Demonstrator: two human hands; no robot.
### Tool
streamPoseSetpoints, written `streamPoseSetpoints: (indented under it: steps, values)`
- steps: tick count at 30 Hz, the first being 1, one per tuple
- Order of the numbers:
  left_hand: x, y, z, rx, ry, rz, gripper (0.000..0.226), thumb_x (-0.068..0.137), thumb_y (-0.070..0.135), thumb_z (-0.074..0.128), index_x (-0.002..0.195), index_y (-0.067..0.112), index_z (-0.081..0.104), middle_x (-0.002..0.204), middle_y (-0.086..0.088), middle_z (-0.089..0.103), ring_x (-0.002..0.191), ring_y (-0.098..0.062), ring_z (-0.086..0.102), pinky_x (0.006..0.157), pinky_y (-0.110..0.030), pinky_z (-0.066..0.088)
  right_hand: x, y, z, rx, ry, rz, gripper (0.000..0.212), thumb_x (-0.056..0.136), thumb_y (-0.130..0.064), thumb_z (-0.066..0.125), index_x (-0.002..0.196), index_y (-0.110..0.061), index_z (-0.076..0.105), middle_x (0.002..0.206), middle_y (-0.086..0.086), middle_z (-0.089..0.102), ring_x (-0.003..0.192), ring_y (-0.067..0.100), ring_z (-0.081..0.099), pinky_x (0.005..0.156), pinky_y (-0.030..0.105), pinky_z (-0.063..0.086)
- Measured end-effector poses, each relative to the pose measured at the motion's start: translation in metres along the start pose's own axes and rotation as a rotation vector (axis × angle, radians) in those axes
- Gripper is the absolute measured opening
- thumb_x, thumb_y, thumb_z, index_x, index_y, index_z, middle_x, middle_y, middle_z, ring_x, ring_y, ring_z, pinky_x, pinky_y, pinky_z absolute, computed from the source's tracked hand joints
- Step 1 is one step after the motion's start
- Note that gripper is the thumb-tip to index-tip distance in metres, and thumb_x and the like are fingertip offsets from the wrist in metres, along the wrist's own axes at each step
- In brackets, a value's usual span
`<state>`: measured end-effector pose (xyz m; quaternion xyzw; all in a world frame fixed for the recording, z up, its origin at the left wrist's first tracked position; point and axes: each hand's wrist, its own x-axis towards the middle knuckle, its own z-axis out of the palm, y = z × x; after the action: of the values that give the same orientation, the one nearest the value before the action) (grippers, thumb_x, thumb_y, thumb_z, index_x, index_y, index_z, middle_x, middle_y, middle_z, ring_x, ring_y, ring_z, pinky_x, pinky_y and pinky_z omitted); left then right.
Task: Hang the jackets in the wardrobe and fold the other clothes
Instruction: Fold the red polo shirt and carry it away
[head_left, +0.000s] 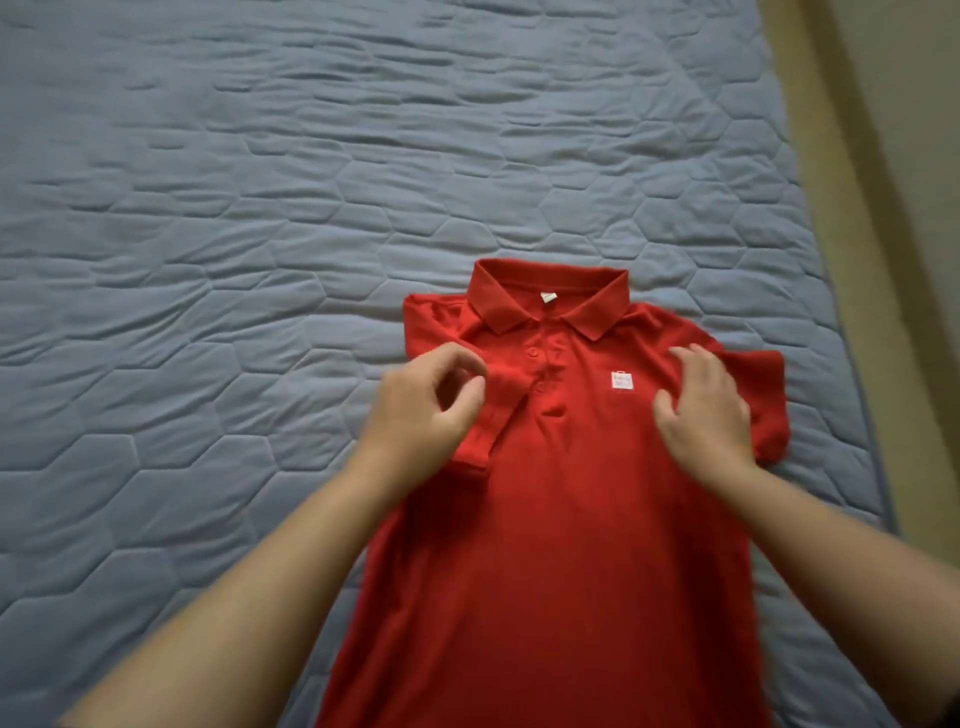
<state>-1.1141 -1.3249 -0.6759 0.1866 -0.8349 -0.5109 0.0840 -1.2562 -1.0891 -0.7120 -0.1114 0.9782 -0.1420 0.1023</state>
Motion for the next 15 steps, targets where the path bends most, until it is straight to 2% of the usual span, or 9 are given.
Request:
streamPoseSetpoints:
  steps: [2, 3, 5, 7, 9, 11, 13, 15]
  values:
    - [-0.006, -0.008, 0.011, 0.181, 0.170, -0.051, 0.015, 0.081, 0.007, 0.059, 0.093, 0.014, 0.062, 0.084, 0.007, 0.061, 0.079, -0.010, 0.057, 0.077, -0.027, 0.046, 0.004, 0.049, -0.017, -0.034, -0.002, 0.177, 0.054, 0.088, -0.016, 0.053, 0.139, -0.007, 0.038, 0.146, 0.019, 0.034, 0.133, 0.036, 0.034, 0.107, 0.049, 0.029]
    - [-0.013, -0.015, 0.017, 0.264, 0.185, -0.123, 0.022, 0.081, 0.004, 0.059, 0.102, 0.010, 0.062, 0.098, -0.003, 0.062, 0.093, -0.020, 0.057, 0.088, -0.034, 0.045, 0.007, 0.070, -0.020, -0.005, -0.022, 0.251, 0.056, 0.089, -0.016, 0.053, 0.141, -0.004, 0.035, 0.146, 0.023, 0.034, 0.132, 0.038, 0.034, 0.107, 0.047, 0.029]
    - [-0.030, -0.031, 0.034, 0.464, 0.050, -0.207, 0.044, 0.080, 0.009, 0.062, 0.123, 0.008, 0.054, 0.126, -0.013, 0.053, 0.119, -0.030, 0.048, 0.101, -0.043, 0.038, 0.016, 0.099, -0.018, 0.177, -0.048, 0.427, 0.059, 0.092, -0.019, 0.053, 0.143, 0.001, 0.030, 0.144, 0.028, 0.036, 0.131, 0.038, 0.037, 0.107, 0.041, 0.030]
    - [-0.048, -0.043, 0.054, 0.644, -0.081, -0.200, 0.061, 0.083, 0.019, 0.061, 0.140, 0.015, 0.041, 0.148, -0.011, 0.034, 0.138, -0.027, 0.030, 0.110, -0.046, 0.026, 0.025, 0.115, -0.010, 0.421, -0.045, 0.606, 0.059, 0.094, -0.028, 0.053, 0.142, -0.001, 0.032, 0.141, 0.026, 0.042, 0.123, 0.031, 0.047, 0.097, 0.040, 0.040]
    - [-0.060, -0.052, 0.069, 0.745, -0.114, -0.205, 0.067, 0.086, 0.027, 0.058, 0.147, 0.020, 0.029, 0.157, -0.008, 0.017, 0.146, -0.024, 0.013, 0.114, -0.050, 0.014, 0.032, 0.122, -0.004, 0.643, -0.055, 0.730, 0.053, 0.092, -0.033, 0.056, 0.134, -0.004, 0.043, 0.131, 0.019, 0.054, 0.110, 0.028, 0.056, 0.083, 0.039, 0.049]
    - [-0.068, -0.058, 0.077, 0.832, -0.126, -0.251, 0.070, 0.088, 0.031, 0.054, 0.149, 0.021, 0.023, 0.159, -0.007, 0.009, 0.147, -0.022, 0.004, 0.115, -0.052, 0.007, 0.032, 0.124, 0.000, 0.818, -0.137, 0.770, 0.042, 0.089, -0.031, 0.062, 0.123, -0.008, 0.053, 0.110, 0.012, 0.063, 0.088, 0.026, 0.062, 0.067, 0.034, 0.051]
    - [-0.073, -0.060, 0.083, 0.908, -0.148, -0.284, 0.071, 0.089, 0.034, 0.050, 0.151, 0.022, 0.018, 0.160, -0.005, 0.005, 0.147, -0.020, 0.001, 0.115, -0.054, 0.005, 0.029, 0.124, 0.002, 0.865, -0.200, 0.735, 0.034, 0.087, -0.021, 0.066, 0.117, -0.007, 0.060, 0.096, 0.009, 0.065, 0.070, 0.018, 0.057, 0.059, 0.028, 0.047]
    - [-0.075, -0.058, 0.089, 0.936, -0.175, -0.324, 0.072, 0.089, 0.035, 0.047, 0.151, 0.020, 0.014, 0.160, -0.005, 0.003, 0.147, -0.019, 0.000, 0.114, -0.055, 0.005, 0.028, 0.125, -0.001, 0.829, -0.119, 0.708, 0.029, 0.083, -0.011, 0.066, 0.112, -0.005, 0.065, 0.092, 0.009, 0.064, 0.066, 0.015, 0.054, 0.057, 0.023, 0.047]
